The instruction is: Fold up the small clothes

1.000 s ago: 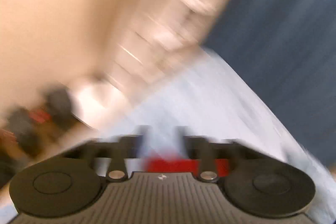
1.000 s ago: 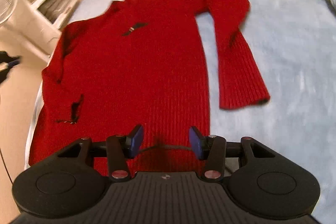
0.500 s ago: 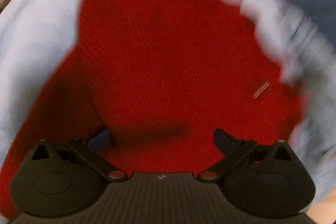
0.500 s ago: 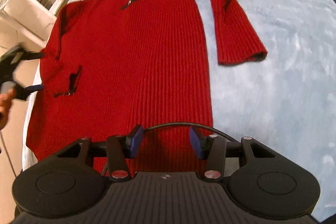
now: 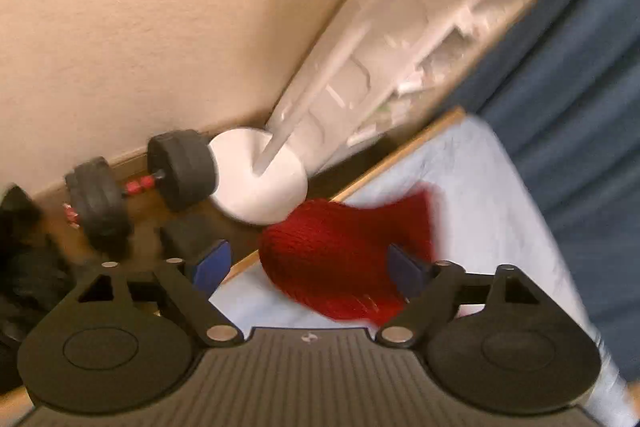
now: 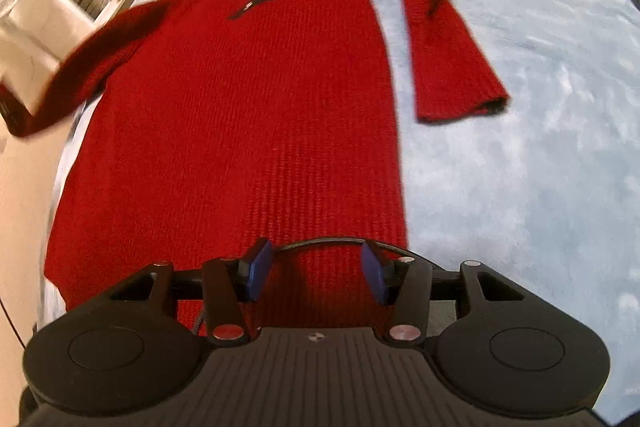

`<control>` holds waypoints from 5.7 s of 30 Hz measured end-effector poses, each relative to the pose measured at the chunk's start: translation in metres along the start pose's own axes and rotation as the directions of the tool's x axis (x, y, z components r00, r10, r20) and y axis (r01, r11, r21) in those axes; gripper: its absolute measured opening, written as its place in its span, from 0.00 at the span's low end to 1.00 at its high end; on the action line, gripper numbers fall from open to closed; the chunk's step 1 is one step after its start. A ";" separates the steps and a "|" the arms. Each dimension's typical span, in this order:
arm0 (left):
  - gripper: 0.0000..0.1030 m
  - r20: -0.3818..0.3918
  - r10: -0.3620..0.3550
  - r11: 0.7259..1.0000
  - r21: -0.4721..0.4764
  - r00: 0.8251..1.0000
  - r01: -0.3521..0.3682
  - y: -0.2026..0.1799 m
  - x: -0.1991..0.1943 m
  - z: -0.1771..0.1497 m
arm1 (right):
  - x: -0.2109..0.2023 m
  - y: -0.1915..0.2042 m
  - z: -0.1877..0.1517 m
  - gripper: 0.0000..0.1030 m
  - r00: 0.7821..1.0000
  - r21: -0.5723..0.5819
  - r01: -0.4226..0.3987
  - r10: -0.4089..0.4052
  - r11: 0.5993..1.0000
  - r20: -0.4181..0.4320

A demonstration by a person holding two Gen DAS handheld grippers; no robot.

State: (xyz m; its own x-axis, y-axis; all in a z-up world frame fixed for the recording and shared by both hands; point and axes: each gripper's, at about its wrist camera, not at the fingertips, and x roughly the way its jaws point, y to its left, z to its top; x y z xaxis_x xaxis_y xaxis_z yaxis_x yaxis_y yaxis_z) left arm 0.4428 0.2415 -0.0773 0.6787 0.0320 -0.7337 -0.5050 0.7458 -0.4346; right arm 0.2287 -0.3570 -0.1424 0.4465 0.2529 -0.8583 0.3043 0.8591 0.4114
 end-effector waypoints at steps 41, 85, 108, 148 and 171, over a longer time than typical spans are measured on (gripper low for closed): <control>1.00 -0.034 0.264 0.659 0.736 0.964 -0.155 0.050 -0.033 -0.225 | -0.001 0.010 -0.060 0.72 0.888 -0.135 0.361 -0.297 0.923 0.351; 1.00 -0.160 0.142 0.681 0.732 0.977 0.021 0.042 -0.006 -0.216 | 0.017 -0.004 -0.008 0.72 0.980 0.185 0.107 -0.136 0.977 0.147; 0.03 -0.040 0.014 0.524 0.851 0.999 0.027 0.063 -0.157 -0.241 | -0.108 0.030 -0.052 0.05 0.904 -0.529 0.415 -0.270 0.740 0.330; 1.00 0.007 0.226 0.755 0.631 0.974 -0.180 0.110 -0.176 -0.208 | -0.001 -0.008 0.154 0.09 0.987 -0.255 0.026 0.016 0.966 0.158; 1.00 -0.008 0.144 0.860 0.495 0.989 -0.121 0.040 -0.146 -0.200 | -0.003 -0.111 0.196 0.32 0.981 -0.093 0.136 -0.121 0.986 0.152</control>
State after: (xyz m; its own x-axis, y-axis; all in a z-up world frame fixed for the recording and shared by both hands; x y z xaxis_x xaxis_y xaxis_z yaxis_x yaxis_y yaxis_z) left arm 0.2166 0.1340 -0.0919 0.5944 0.1340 -0.7930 -0.2531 0.9671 -0.0263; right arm 0.3584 -0.5405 -0.1251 0.5288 0.0766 -0.8453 0.2826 0.9232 0.2605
